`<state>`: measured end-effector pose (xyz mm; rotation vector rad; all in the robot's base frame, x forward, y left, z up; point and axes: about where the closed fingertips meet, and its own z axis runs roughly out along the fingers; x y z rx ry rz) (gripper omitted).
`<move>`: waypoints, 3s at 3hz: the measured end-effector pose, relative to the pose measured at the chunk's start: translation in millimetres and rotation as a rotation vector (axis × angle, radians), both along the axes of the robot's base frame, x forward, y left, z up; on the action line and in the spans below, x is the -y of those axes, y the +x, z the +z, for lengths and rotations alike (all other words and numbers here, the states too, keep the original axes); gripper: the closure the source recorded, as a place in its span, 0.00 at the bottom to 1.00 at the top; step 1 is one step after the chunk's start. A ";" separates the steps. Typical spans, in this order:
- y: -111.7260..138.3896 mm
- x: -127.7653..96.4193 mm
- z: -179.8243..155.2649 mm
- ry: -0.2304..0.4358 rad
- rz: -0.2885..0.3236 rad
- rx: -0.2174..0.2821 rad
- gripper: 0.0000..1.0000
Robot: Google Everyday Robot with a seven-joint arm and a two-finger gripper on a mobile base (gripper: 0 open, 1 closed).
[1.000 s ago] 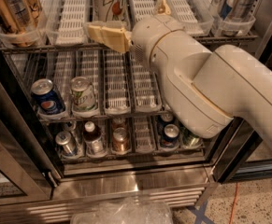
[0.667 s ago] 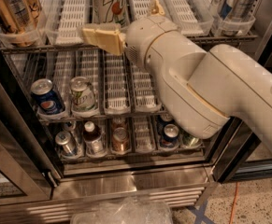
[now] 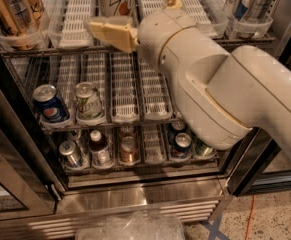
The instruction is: Pick 7up can from top shelf of fridge
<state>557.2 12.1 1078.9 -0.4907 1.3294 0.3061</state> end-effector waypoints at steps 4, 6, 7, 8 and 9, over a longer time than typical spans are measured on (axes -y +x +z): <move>23.1 -27.3 -3.5 -0.039 0.024 0.014 0.00; 31.6 -42.4 -7.6 -0.023 0.060 0.011 0.00; 31.6 -42.4 -7.6 -0.023 0.060 0.011 0.19; 31.6 -42.4 -7.6 -0.023 0.060 0.011 0.42; 31.6 -42.5 -7.6 -0.023 0.060 0.011 0.65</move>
Offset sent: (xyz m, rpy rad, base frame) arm 0.0312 0.0205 0.0048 0.0101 -0.0206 0.0080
